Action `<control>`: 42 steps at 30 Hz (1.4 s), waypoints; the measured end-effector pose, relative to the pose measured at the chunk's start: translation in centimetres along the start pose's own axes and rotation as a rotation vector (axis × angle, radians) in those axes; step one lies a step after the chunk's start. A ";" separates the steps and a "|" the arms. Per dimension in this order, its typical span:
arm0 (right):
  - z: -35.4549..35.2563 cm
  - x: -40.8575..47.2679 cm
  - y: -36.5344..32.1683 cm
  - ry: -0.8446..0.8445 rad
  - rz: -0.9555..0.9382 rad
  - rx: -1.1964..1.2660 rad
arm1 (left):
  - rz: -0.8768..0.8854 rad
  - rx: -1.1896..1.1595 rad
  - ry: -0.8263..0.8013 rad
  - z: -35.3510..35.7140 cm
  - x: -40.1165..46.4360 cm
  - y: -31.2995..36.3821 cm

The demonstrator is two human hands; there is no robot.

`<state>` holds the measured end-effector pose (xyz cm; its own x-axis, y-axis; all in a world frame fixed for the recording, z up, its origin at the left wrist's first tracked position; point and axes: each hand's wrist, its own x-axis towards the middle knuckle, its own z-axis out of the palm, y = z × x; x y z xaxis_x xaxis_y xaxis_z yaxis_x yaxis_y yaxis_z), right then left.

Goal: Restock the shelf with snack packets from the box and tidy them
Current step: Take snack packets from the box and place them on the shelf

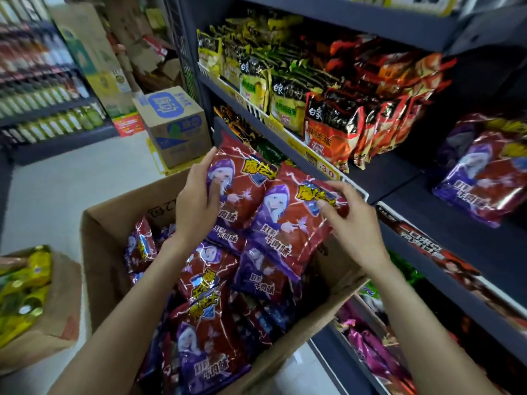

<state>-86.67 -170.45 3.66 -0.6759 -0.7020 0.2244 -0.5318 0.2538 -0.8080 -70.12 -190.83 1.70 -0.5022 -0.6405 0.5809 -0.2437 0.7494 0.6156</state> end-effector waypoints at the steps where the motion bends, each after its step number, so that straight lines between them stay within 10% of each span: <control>1: -1.8 -0.4 -0.1 0.063 -0.010 0.028 | 0.014 -0.021 0.022 0.0 0.2 1.2; 12: -19.6 -1.6 5.2 0.636 0.094 0.019 | 0.164 -0.352 -0.083 9.1 3.4 15.5; 24: -23.1 1.7 11.9 0.419 0.371 0.065 | -0.022 -0.438 -0.453 25.0 5.3 22.5; 30: -22.3 0.0 11.6 0.413 0.130 -0.430 | 0.019 -0.083 -0.702 27.4 5.8 20.6; 42: -15.4 -1.3 6.4 0.258 -0.248 -0.560 | 0.451 -0.055 -0.326 18.4 2.9 19.5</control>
<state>-97.07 -157.69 6.62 -0.5632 -0.6199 0.5464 -0.8248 0.4616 -0.3264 -91.57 -175.01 5.60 -0.7794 -0.1666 0.6040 0.0945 0.9217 0.3762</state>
